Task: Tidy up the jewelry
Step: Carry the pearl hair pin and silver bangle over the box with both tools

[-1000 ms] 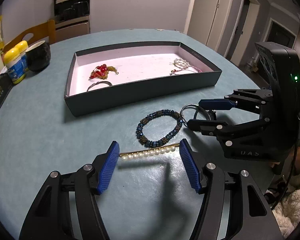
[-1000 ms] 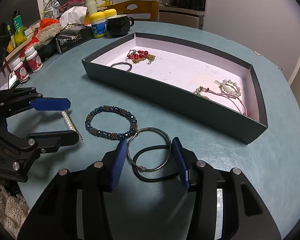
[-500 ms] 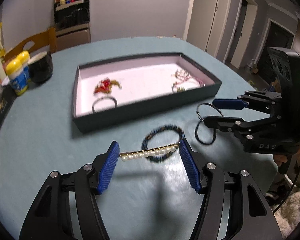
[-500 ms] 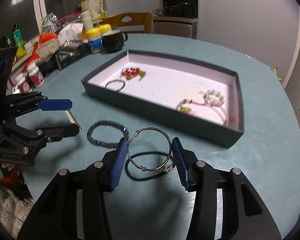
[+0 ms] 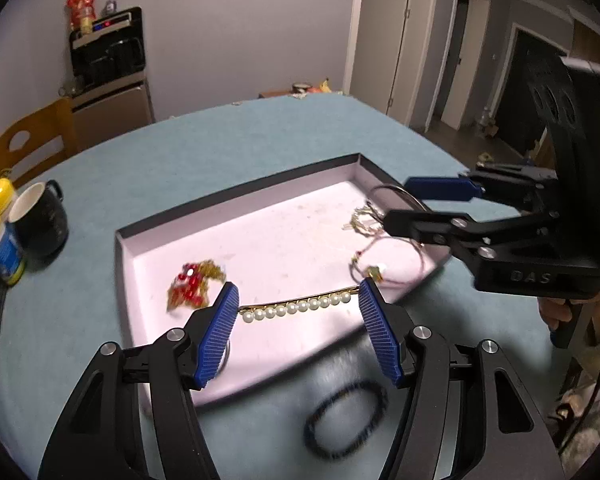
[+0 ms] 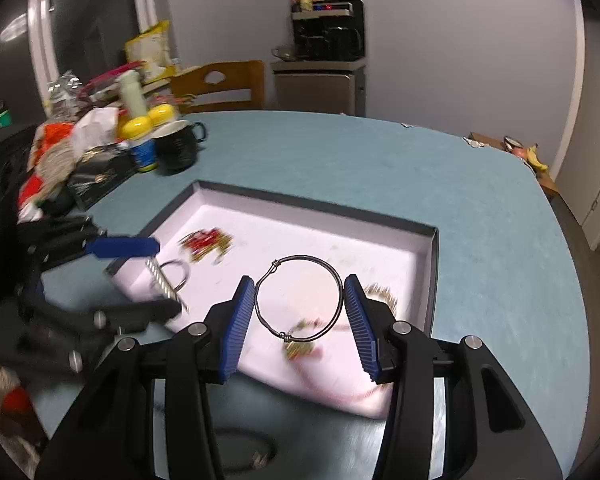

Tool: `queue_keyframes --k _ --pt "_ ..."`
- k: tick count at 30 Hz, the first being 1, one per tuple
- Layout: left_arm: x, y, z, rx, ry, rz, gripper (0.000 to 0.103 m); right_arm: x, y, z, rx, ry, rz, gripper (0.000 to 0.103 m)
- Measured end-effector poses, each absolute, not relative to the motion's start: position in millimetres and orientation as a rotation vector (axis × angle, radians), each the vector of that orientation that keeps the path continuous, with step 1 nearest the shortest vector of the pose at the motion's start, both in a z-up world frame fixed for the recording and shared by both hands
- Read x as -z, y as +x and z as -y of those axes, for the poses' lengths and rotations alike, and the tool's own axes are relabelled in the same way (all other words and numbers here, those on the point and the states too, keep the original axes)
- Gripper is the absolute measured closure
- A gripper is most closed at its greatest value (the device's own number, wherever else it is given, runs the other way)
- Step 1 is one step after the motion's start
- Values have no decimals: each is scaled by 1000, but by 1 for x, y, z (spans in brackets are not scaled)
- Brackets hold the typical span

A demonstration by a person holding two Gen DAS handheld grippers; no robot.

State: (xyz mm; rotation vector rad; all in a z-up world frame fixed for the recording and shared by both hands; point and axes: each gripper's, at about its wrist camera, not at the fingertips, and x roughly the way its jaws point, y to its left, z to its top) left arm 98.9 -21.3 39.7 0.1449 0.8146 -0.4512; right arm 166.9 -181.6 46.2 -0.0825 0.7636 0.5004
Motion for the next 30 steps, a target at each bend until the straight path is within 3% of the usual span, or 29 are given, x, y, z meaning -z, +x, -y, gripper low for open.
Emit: queue_keyframes --k 8,30 --pt "-14 130 36 428 142 -881 39 -17 219 174 -426 -30 -858 56" --pt "18 156 28 361 131 -970 39 10 246 159 -343 -52 -951 56"
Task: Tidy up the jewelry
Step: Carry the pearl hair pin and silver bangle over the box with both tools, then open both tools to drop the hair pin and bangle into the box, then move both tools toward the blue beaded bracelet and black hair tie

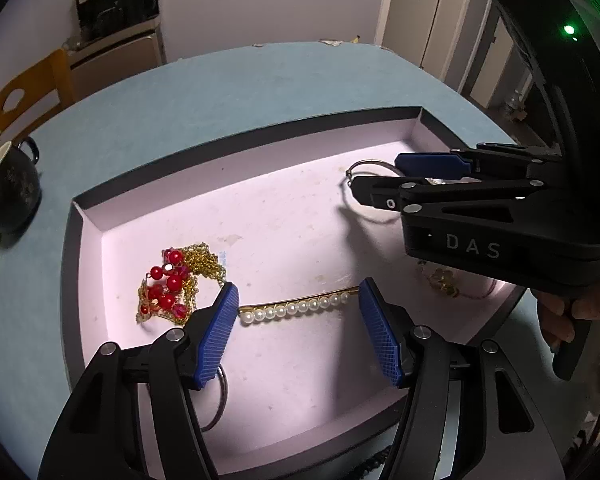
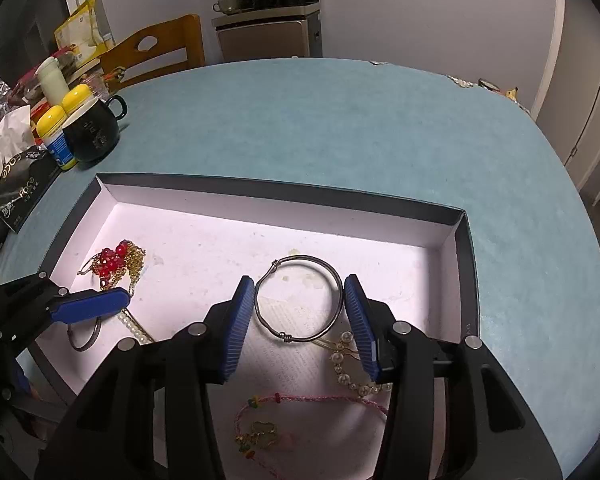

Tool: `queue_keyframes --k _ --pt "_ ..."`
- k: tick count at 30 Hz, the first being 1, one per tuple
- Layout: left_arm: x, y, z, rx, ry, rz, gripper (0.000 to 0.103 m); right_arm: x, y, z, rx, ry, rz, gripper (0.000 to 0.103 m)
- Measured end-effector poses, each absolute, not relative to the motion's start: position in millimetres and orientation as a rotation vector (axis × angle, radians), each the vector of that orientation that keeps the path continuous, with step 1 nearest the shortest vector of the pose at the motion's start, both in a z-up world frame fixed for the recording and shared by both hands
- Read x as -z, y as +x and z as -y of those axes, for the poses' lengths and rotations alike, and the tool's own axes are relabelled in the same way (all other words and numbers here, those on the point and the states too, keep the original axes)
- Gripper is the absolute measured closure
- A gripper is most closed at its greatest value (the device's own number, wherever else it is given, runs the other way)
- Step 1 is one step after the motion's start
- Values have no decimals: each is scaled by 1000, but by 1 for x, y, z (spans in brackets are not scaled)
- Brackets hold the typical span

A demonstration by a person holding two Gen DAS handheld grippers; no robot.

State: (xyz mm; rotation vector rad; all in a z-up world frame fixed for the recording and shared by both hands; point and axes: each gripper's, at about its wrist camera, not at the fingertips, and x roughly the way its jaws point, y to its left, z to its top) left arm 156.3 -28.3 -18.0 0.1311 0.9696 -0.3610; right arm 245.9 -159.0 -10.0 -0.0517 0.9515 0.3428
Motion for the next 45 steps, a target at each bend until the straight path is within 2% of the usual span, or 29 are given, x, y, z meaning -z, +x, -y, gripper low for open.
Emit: queue_keyframes --k 10,19,25,31,34,39,42,45 --pt "20 159 33 358 142 -970 36 11 246 159 -348 -57 -965 56" --pt "19 160 34 344 147 -970 29 9 245 160 -355 -41 -960 55" --pt "14 155 32 336 160 -957 27 1 239 167 -359 -29 -935 48" --pt "-7 138 20 331 136 -890 20 -17 215 194 -345 2 -874 37" --pt "-19 128 11 322 108 -859 14 -27 201 208 -331 23 -844 28" --pt "-31 104 2 312 76 -812 10 -44 162 239 -316 106 -762 10" --pt "-35 88 -1 307 69 -788 8 -46 141 246 -329 124 -751 6" --pt "-37 72 -2 304 70 -770 8 -47 121 245 -340 81 -733 6"
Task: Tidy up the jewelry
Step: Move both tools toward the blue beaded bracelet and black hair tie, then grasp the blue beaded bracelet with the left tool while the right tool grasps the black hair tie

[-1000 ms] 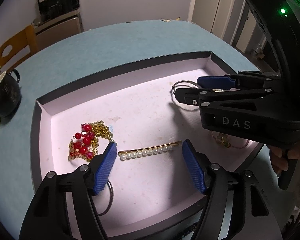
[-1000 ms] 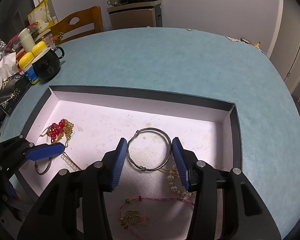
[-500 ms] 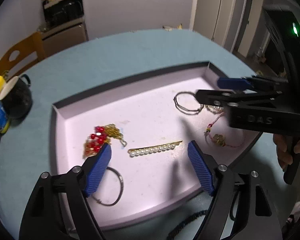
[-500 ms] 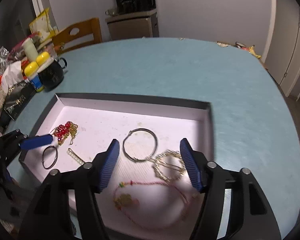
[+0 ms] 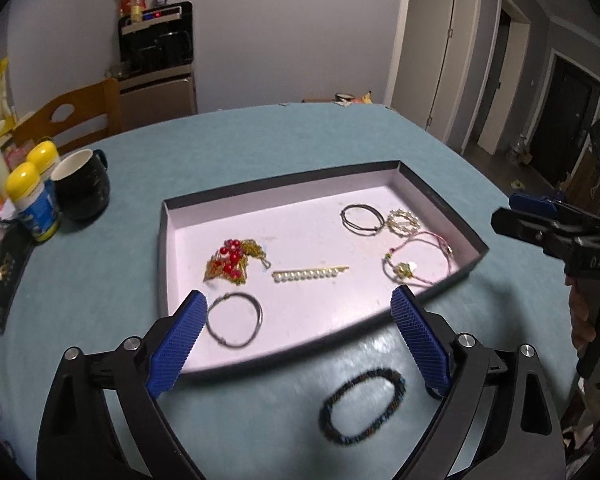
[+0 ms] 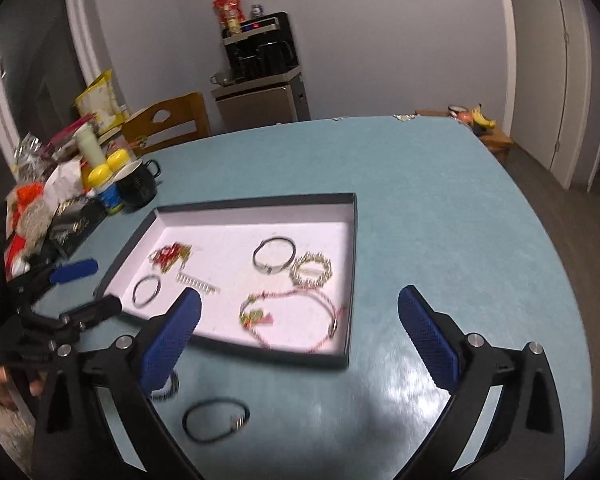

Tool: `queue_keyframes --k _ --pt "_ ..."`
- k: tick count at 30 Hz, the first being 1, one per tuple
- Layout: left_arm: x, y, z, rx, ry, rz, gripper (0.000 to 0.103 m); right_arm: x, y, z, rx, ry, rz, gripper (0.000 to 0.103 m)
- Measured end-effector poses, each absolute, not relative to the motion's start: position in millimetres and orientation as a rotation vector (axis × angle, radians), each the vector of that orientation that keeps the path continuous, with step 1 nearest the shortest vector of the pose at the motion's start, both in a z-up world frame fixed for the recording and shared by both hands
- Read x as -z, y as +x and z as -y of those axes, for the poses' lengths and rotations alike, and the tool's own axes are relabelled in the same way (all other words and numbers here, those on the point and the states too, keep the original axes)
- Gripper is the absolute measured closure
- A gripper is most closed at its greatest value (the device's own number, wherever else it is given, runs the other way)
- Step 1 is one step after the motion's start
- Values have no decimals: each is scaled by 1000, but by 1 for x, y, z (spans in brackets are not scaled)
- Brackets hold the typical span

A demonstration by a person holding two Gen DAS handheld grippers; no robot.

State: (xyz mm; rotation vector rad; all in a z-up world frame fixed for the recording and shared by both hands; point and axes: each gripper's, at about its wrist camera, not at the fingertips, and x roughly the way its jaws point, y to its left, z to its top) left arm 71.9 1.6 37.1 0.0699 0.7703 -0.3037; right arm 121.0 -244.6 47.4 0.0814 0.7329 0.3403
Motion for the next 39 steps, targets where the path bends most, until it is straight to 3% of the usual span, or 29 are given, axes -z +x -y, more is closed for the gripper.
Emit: queue_keyframes --k 12,33,37,39 --pt "-39 25 -3 324 132 -741 8 -31 67 236 -362 -71 -721 6" --pt "17 8 -3 440 155 -863 9 5 48 216 -454 -88 -815 7" --pt "21 14 14 448 225 -855 11 9 49 212 -463 -102 -821 18" --pt "19 17 14 457 211 -851 12 10 53 211 -465 -94 -832 29"
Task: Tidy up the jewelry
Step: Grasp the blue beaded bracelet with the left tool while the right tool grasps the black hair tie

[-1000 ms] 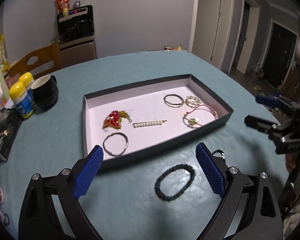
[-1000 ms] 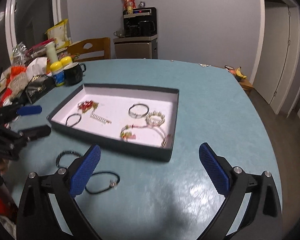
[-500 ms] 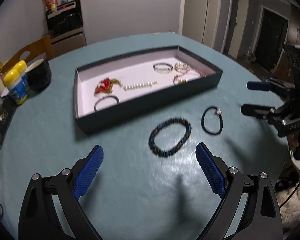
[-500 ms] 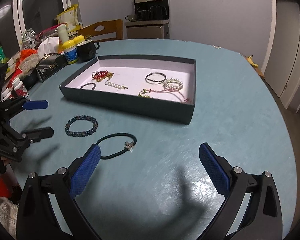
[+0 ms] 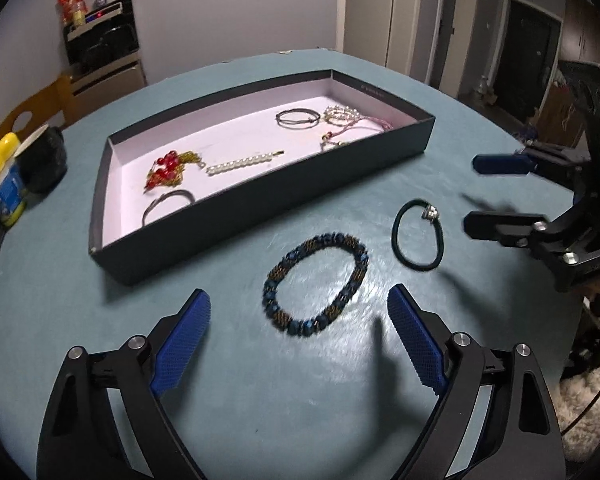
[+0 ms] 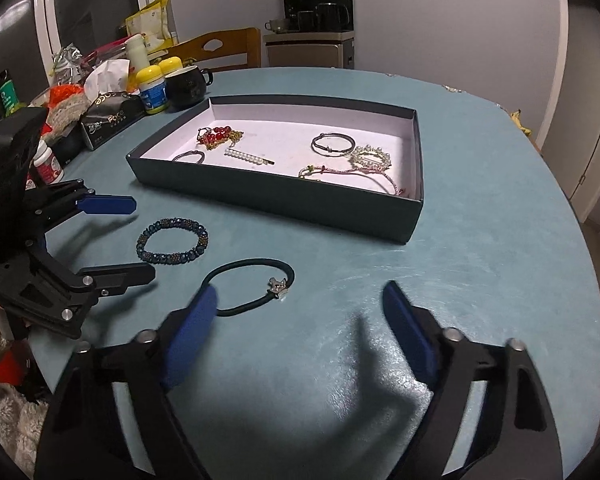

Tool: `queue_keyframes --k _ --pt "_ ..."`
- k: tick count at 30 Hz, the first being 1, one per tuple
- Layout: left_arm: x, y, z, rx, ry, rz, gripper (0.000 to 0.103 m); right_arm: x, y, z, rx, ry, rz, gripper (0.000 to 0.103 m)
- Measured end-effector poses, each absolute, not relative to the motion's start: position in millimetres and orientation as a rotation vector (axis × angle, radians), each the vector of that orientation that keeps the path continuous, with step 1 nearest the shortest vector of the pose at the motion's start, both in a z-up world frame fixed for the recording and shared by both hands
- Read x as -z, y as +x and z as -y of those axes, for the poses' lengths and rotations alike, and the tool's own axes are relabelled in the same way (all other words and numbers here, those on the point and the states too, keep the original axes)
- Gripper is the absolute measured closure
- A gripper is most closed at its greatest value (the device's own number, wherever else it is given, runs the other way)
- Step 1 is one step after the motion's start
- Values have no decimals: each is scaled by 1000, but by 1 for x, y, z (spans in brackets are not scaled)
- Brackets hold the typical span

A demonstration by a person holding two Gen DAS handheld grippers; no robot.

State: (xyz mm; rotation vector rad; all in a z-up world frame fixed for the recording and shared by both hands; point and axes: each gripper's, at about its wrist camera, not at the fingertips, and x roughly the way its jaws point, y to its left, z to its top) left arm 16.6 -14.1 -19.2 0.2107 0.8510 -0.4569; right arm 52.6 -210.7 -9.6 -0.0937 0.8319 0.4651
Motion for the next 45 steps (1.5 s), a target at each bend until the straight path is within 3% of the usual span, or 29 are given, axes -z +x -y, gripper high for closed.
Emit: queue_keyframes --k 2,6,10,12,16,18,25,30,34,45 --pt "15 18 13 456 194 -835 13 10 54 209 -473 -93 -836 39" --pt "16 26 8 432 175 -856 31 14 58 200 -495 -103 -863 59" --pt "16 27 7 418 175 -855 35 18 60 193 -498 -110 -875 63" --pt "16 26 7 420 175 -851 37 21 62 191 -489 -114 -888 74" --pt "18 30 5 414 165 -859 41 25 62 189 -460 -121 -885 81" --pt "20 33 4 411 157 -868 43 26 63 191 -438 -116 -885 91" --pt "25 37 7 413 179 -887 53 25 59 196 -457 -120 -887 91" --pt "25 37 10 401 238 -872 82 25 56 197 -468 -110 -886 91" --pt "25 33 20 418 293 -858 96 25 56 198 -474 -102 -887 91" --pt "2 23 9 457 214 -810 96 10 50 205 -492 -85 -831 91"
